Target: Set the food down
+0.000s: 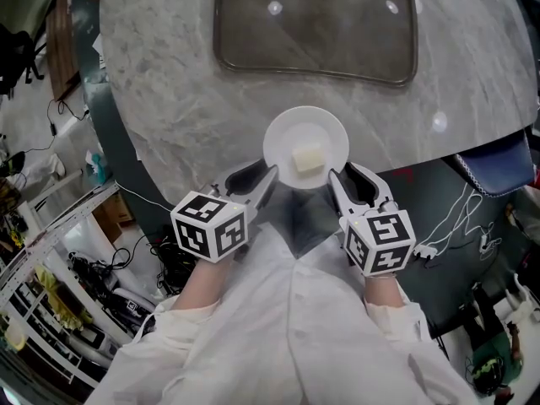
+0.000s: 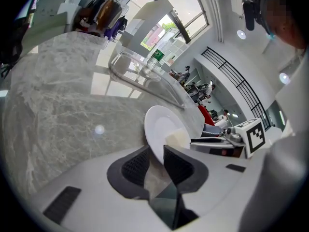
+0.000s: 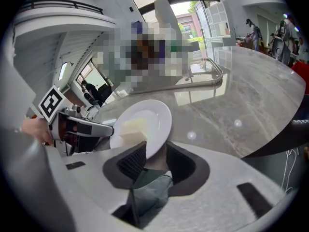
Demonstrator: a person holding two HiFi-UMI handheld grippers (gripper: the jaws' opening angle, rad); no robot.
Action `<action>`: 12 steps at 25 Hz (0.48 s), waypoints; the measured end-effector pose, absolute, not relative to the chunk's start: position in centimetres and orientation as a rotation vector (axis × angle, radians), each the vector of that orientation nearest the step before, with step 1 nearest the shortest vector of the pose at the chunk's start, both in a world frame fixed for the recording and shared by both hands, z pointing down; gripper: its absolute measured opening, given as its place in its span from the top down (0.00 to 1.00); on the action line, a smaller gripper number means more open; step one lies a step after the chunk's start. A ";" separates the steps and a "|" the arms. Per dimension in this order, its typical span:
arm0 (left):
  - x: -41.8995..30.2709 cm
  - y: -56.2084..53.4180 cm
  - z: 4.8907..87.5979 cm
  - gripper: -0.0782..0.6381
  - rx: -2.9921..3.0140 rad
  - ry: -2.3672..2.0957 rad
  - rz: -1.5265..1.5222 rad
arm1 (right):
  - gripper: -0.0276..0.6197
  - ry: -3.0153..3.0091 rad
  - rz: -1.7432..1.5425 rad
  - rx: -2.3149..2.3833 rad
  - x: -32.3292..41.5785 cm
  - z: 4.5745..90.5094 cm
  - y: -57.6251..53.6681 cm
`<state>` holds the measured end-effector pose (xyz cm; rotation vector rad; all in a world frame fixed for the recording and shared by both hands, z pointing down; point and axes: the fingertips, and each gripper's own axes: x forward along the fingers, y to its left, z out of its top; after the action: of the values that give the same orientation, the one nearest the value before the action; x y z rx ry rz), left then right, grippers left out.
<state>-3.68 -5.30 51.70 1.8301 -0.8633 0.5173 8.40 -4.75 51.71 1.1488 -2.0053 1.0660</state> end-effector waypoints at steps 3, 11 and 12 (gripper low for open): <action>-3.6 -5.5 51.8 0.76 1.835 -0.860 0.527 | 0.79 -1.999 1.060 1.151 8.4 51.8 -4.9; -3.0 -5.5 51.6 0.76 1.870 -0.890 0.563 | 0.80 -1.995 1.082 1.199 8.8 51.6 -5.0; -3.0 -5.5 51.6 0.76 1.871 -0.893 0.564 | 0.81 -1.998 1.083 1.206 8.8 51.6 -5.0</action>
<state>-3.00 -5.51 51.62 1.8709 -0.8927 0.5642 8.83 -5.03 51.61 1.2064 -1.9977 1.0830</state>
